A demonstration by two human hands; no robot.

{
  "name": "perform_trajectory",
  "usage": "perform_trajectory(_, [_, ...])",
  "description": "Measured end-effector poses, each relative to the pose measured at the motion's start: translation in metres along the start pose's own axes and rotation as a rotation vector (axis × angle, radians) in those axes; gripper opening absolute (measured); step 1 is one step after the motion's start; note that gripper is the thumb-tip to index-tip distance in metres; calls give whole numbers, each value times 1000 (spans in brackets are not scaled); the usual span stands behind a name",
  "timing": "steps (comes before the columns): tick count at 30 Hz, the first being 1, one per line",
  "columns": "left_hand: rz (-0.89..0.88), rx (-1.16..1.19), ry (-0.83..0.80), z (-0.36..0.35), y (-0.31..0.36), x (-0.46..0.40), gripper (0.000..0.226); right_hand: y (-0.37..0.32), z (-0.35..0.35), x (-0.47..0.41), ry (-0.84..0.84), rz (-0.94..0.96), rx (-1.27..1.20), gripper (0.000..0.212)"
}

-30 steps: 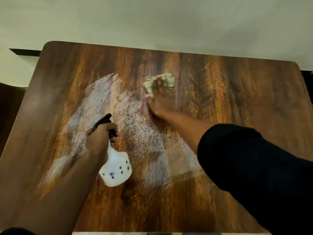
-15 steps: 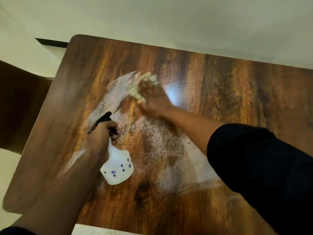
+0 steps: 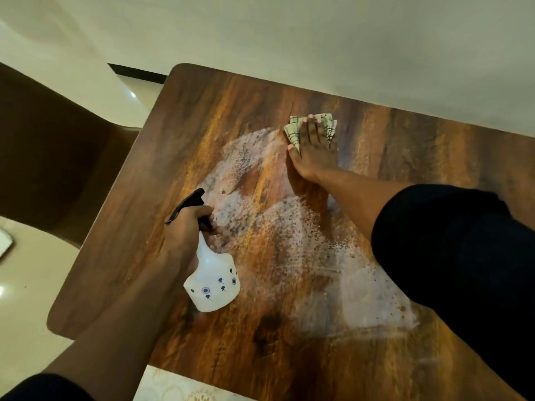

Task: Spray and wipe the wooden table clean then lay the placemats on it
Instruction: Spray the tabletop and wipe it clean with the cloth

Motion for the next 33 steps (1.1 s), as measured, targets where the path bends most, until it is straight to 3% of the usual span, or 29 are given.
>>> perform_trajectory(3, [12,-4,12,13,1,-1,37,-33,-4,-7,-10,73,-17,74])
perform_trajectory(7, [30,-50,131,39,0,2,19,-64,-4,-20,-45,99,-74,73])
perform_trajectory(9, [56,-51,154,54,-4,3,36,-78,-5,-22,-63,96,-81,73])
perform_trajectory(10, [64,-46,148,57,-5,4,32,-85,-6,-21,-68,114,-74,73])
perform_trajectory(13, [107,-56,136,67,-12,10,12,-118,-18,-4,-45,247,27,74])
perform_trajectory(20, [149,-54,125,76,-19,18,18,-224,-73,79,-99,674,199,76])
perform_trajectory(24, [153,-41,119,72,-15,19,18,-220,-70,75,-118,779,247,73])
perform_trajectory(27, [161,-27,114,69,-12,20,17,-181,-51,46,-138,671,202,73])
perform_trajectory(33, [145,-27,71,67,-18,18,14,-60,-4,-14,-55,178,-4,74])
Point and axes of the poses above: each hand's wrist, its own x-axis away from the middle knuckle, its own z-axis out of the back of the hand, y = z × x, the point moved 6 cm from there along -x, towards the middle knuckle, and after that the axes turned 4 degrees about x, right-handed, at the moved point
